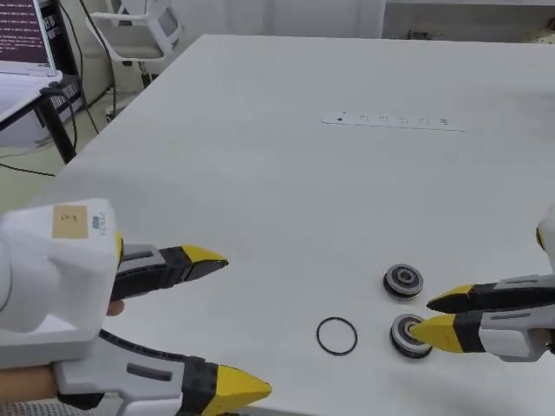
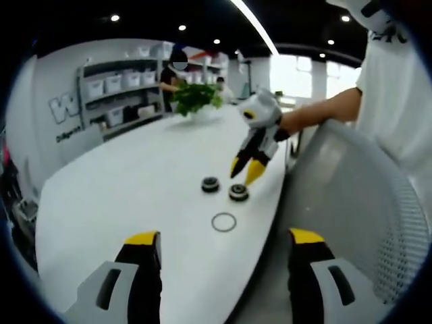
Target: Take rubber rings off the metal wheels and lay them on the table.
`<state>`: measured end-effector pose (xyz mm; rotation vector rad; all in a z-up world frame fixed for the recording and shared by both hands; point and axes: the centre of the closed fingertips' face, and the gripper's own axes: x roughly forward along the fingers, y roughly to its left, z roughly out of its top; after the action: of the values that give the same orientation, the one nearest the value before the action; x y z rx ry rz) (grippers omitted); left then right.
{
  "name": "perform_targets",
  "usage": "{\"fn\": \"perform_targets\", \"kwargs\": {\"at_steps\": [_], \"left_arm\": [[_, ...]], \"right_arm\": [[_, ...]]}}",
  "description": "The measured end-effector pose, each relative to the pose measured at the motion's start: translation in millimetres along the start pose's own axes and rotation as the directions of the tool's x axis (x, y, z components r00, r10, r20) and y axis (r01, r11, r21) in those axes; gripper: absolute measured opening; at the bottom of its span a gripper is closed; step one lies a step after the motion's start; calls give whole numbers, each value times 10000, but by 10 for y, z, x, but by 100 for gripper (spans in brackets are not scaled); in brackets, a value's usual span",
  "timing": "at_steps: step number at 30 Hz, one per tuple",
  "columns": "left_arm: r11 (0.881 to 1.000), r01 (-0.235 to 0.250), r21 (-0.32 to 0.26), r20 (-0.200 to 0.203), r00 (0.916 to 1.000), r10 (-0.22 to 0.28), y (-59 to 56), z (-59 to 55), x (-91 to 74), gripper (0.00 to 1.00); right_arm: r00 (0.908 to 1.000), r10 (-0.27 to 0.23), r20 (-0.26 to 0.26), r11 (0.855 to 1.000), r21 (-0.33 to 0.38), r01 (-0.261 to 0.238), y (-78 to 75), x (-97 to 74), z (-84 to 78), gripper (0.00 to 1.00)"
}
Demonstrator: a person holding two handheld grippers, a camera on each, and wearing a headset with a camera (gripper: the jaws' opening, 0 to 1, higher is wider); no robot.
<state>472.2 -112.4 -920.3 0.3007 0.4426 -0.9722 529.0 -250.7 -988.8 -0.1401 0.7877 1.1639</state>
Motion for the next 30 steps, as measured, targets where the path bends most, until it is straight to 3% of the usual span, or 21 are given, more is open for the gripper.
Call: {"fn": "perform_targets", "kwargs": {"at_steps": [7, 13, 19, 21, 23, 25, 30], "left_arm": [[9965, 433, 715, 435, 9980, -465, -34, 379, 128, 77], [9819, 922, 1656, 452, 9939, -1010, -77, 647, 324, 78], [9681, 1049, 2275, 284, 9930, -1143, -74, 780, 544, 72], [9638, 1416, 2261, 432, 9869, -1551, -131, 850, 638, 71], [9608, 1915, 2005, 779, 9745, -2104, -209, 956, 753, 68], [9578, 1987, 2075, 804, 9724, -2192, -214, 1003, 830, 64], [9469, 2417, 2120, 1106, 9568, -2690, -279, 1140, 1066, 61]], "right_arm": [[9989, 108, -446, 9999, -77, -111, -2, 15, -112, 33], [9968, 114, -790, 9998, -132, -125, -25, 37, -204, 33], [9939, 176, -1084, 9982, -553, -237, -3, 58, -267, 31], [9936, 153, -1121, 9975, -669, -229, -8, 61, -278, 31], [9930, 112, -1177, 9967, -781, -205, -21, 67, -294, 31], [9926, -140, -1204, 9945, -1051, 12, -86, 75, -308, 34], [9931, -66, -1167, 9956, -940, -44, -73, 79, -317, 30]]}}
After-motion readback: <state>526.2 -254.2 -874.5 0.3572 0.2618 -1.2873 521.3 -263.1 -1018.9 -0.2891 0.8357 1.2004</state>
